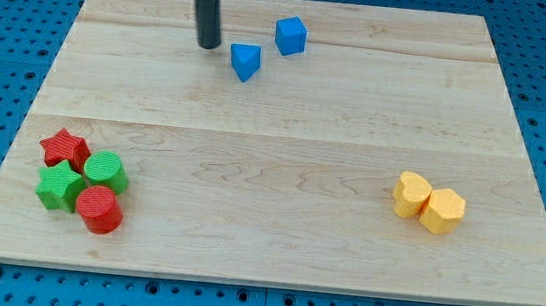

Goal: Move the blue triangle above the yellow heart

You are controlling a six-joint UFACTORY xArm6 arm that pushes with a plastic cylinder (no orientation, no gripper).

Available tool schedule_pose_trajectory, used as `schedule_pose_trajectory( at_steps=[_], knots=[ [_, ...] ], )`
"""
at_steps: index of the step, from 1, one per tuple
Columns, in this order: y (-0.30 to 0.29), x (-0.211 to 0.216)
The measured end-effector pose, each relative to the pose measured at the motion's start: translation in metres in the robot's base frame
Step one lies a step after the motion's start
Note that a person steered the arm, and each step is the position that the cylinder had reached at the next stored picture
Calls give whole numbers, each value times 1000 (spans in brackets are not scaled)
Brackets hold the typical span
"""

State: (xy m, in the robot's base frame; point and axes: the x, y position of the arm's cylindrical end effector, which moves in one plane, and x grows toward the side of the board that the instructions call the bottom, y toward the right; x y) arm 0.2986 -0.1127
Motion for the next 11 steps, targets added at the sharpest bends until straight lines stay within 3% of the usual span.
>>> schedule_pose_trajectory(
  at_steps=[2,4,5,7,8,9,10,11],
  knots=[
    [143,29],
    [196,-1],
    [217,5],
    [263,65],
    [273,45],
    [301,68],
    [301,114],
    [288,126]
  ],
)
